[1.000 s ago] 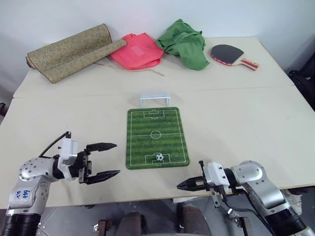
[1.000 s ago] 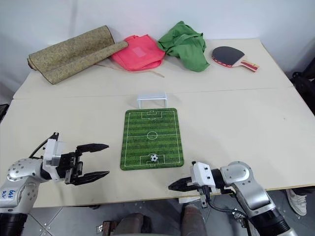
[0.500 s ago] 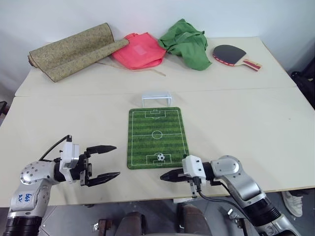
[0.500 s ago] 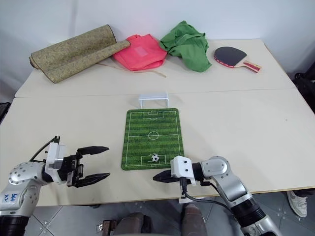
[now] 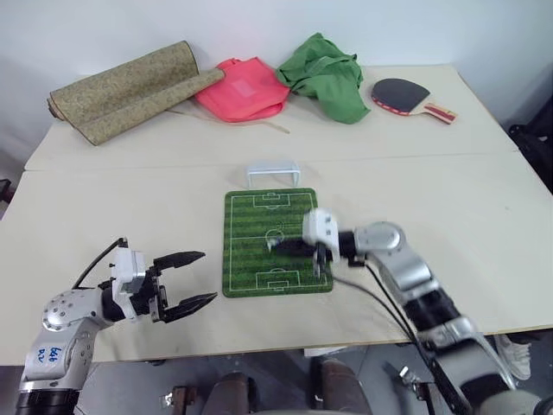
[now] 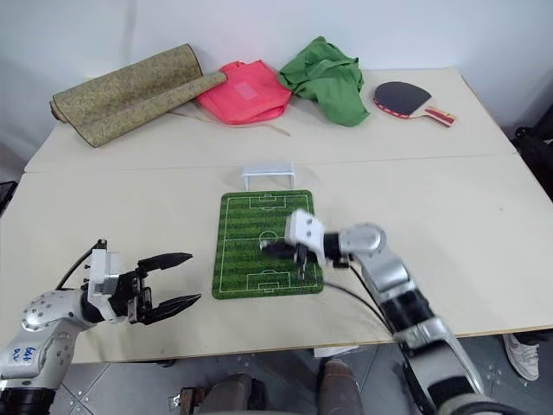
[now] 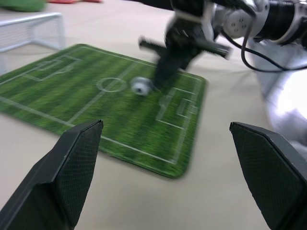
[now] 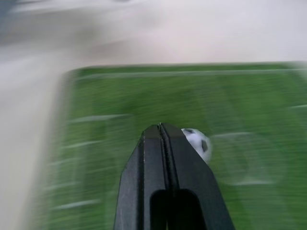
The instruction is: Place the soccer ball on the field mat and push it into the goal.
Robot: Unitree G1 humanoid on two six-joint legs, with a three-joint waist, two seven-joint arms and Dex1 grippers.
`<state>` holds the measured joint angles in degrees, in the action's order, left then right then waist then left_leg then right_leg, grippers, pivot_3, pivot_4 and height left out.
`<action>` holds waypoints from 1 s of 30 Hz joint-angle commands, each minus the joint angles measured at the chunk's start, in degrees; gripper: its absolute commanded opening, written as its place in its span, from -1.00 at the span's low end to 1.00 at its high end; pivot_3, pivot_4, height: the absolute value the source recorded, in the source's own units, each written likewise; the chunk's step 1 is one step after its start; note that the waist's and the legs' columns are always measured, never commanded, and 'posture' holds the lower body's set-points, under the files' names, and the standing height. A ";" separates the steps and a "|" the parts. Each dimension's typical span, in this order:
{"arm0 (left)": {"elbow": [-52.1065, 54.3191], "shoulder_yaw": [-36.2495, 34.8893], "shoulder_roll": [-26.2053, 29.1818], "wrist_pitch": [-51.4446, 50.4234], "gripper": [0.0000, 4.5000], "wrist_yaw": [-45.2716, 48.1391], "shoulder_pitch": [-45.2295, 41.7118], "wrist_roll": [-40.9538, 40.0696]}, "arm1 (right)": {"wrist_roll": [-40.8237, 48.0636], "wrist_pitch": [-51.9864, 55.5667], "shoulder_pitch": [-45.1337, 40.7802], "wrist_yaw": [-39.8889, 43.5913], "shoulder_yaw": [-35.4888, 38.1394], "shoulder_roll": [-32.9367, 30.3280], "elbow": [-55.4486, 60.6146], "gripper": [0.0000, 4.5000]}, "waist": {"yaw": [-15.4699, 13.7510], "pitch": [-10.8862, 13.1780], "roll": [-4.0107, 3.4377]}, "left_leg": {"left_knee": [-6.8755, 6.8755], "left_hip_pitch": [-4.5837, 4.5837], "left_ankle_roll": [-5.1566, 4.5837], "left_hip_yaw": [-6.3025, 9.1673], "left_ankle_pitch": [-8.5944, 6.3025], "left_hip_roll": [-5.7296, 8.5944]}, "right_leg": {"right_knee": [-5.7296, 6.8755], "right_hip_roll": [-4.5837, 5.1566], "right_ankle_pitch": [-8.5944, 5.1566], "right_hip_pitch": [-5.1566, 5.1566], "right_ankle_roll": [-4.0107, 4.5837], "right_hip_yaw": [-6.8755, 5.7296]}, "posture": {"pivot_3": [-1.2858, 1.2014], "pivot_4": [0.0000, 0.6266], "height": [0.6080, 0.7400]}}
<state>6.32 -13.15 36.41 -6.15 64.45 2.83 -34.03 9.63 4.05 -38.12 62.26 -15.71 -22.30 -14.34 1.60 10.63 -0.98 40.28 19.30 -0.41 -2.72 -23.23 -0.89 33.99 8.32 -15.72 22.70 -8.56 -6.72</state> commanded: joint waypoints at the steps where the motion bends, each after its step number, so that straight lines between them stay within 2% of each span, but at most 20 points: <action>1: 1.70 -3.03 -1.56 -1.93 1.00 -5.07 -0.76 -2.03 | 0.63 1.59 -0.14 -2.63 2.03 1.55 -0.98 -0.98 | 0.01 0.00 0.00 | -0.04 0.00 0.00 0.04 0.00 0.00 | 0.00 0.00 -0.01 0.00 0.01 -0.04 | 0.03 -0.52 1.00; 5: 1.97 -5.23 -4.99 -3.03 1.00 -13.52 -2.58 -1.28 | 1.92 3.83 4.42 -1.05 1.92 -0.12 5.50 -0.98 | -0.03 -0.01 0.01 | -0.11 0.06 0.00 0.11 0.00 0.05 | -0.03 0.04 -0.01 0.00 0.02 -0.16 | 0.03 -0.52 1.00; 8: 3.62 -4.31 -4.98 -2.85 1.00 -13.53 -1.32 -0.16 | 5.15 3.23 10.91 1.93 4.14 -3.38 11.85 -0.98 | -0.04 -0.01 0.01 | -0.14 0.07 0.00 0.09 0.00 0.09 | -0.07 0.09 -0.01 0.00 0.01 -0.21 | 0.03 -0.52 1.00; 14: 3.51 -5.21 -3.88 -2.00 1.00 -12.95 -0.41 0.15 | 12.48 -2.88 21.05 7.21 12.62 -9.42 16.75 -0.98 | -0.20 0.00 0.02 | -0.09 0.03 0.00 0.02 0.00 0.08 | -0.13 0.11 0.00 -0.08 0.00 -0.22 | 0.03 -0.52 1.00; 17: 2.37 -6.43 -3.09 -0.34 1.00 -12.12 -0.81 0.49 | 17.38 -5.22 26.47 7.14 23.37 -12.91 16.09 -0.98 | -0.19 0.00 0.02 | -0.08 -0.08 0.01 -0.05 0.01 0.04 | -0.08 0.09 0.00 -0.12 0.00 -0.17 | 0.03 -0.52 1.00; 18: 1.69 -7.03 -2.77 0.34 1.00 -12.12 -1.00 0.87 | 19.38 -3.73 28.33 6.07 27.35 -14.20 15.97 -0.83 | -0.24 0.00 0.02 | -0.08 -0.08 0.01 -0.04 0.01 0.04 | -0.07 0.09 0.00 -0.12 0.00 -0.17 | 0.03 -0.52 1.00; 19: 1.32 -7.42 -2.60 0.51 1.00 -12.48 -1.03 1.14 | 19.56 -4.88 29.45 5.07 29.92 -14.73 15.49 -0.77 | -0.58 0.00 0.03 | -0.08 -0.07 0.01 -0.05 0.01 0.05 | -0.07 0.09 0.00 -0.11 0.00 -0.16 | 0.03 -0.52 1.00; 21: 0.80 -7.46 -1.80 1.16 1.00 -13.42 -0.44 3.37 | 19.32 -7.73 32.24 4.84 34.61 -16.42 13.98 -0.47 | -1.01 0.00 0.02 | -0.08 -0.06 0.00 -0.07 0.01 0.06 | -0.10 0.10 0.00 -0.11 0.00 -0.14 | 0.03 -0.52 1.00; 25: -0.22 -6.97 -0.75 4.21 1.00 -13.82 0.66 7.30 | 20.20 -9.77 35.92 4.58 40.38 -18.15 12.73 0.12 | -1.36 0.00 0.03 | -0.14 -0.11 0.00 -0.14 0.00 0.04 | -0.11 0.06 0.00 -0.11 0.00 -0.13 | 0.03 -0.52 1.00; 30: -1.84 -7.08 -0.49 7.22 1.00 -13.38 0.71 9.57 | 20.19 -11.82 38.74 5.26 43.03 -19.18 12.33 0.89 | -1.55 0.00 0.02 | -0.11 -0.11 0.00 -0.18 0.01 0.04 | -0.11 0.07 0.00 -0.11 0.00 -0.07 | 0.03 -0.52 1.00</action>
<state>5.06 -19.42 35.28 -0.90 50.86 3.21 -25.19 29.01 -6.12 -0.33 66.99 25.09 -40.25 -2.59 0.05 10.63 -0.95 40.16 19.18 -0.40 -2.90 -23.22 -0.84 33.89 8.39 -15.72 22.59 -8.57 -6.78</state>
